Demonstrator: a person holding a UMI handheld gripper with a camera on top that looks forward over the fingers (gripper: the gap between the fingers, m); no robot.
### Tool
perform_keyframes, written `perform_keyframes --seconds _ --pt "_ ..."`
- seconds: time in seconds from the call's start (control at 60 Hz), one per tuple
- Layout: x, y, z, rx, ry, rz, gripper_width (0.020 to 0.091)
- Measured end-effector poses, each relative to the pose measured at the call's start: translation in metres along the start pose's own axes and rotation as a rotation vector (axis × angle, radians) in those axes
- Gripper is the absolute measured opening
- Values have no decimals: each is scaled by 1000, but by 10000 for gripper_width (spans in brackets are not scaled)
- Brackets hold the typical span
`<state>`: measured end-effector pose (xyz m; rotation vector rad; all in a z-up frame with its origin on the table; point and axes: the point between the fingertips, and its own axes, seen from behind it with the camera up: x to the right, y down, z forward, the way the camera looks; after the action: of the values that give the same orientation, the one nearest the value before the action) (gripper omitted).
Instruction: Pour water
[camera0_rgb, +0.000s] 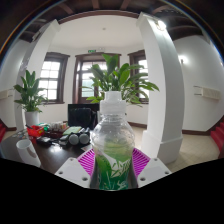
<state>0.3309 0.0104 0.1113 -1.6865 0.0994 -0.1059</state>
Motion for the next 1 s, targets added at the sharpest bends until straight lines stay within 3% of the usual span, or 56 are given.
perform_keyframes --seconds 0.133,0.433,0.65,0.867,1.0 --pt "1 -1 1 27 18 -7 313" --pt "-19 -19 -5 23 47 -303 311" --pt "-93 -61 0 88 19 -999 311" --pt "-155 -55 10 135 -34 -1620 310" --pt "-173 -52 18 112 15 -1860 312"
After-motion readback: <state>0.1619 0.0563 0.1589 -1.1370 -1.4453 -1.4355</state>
